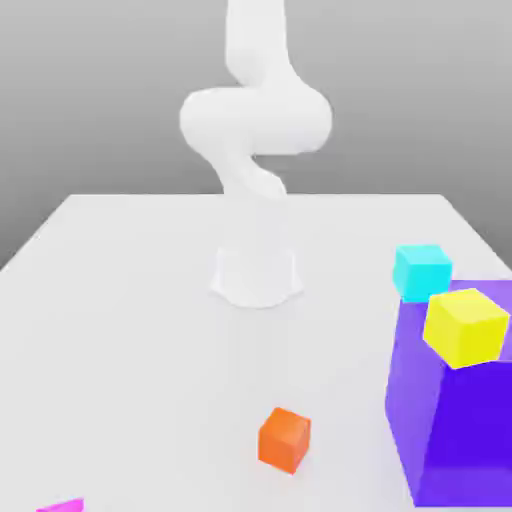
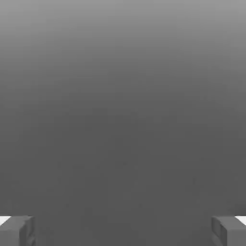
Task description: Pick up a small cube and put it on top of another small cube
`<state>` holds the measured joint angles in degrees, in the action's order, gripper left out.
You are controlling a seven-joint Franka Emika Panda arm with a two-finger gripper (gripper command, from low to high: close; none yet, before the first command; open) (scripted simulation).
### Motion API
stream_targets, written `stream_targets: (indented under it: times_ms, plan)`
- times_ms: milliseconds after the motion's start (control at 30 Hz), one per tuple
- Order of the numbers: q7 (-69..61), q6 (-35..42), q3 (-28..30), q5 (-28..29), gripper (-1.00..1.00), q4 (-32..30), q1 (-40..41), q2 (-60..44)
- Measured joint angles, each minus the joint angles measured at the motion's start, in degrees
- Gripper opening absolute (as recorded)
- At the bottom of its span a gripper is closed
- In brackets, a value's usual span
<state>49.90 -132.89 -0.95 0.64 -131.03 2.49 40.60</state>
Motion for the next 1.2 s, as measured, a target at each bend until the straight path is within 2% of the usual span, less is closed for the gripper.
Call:
stream_targets:
  times_ms: [333,633,833,1033,1167,1200]
  plan:
    - [17.17,-4.48,-2.38,3.63,0.00,3.03,8.35,-21.16]
    - [31.56,-8.45,-0.67,5.73,0.00,5.71,12.68,-39.83]
    - [39.10,-11.31,0.83,4.13,0.00,7.43,14.43,-52.10]
    - [44.59,-14.19,2.14,-0.50,0.00,9.13,16.31,-64.21]
    - [45.39,-19.28,2.04,-1.86,0.00,10.82,16.95,-72.47]
    - [45.38,-20.62,2.00,-1.94,-1.00,11.22,16.99,-74.26]
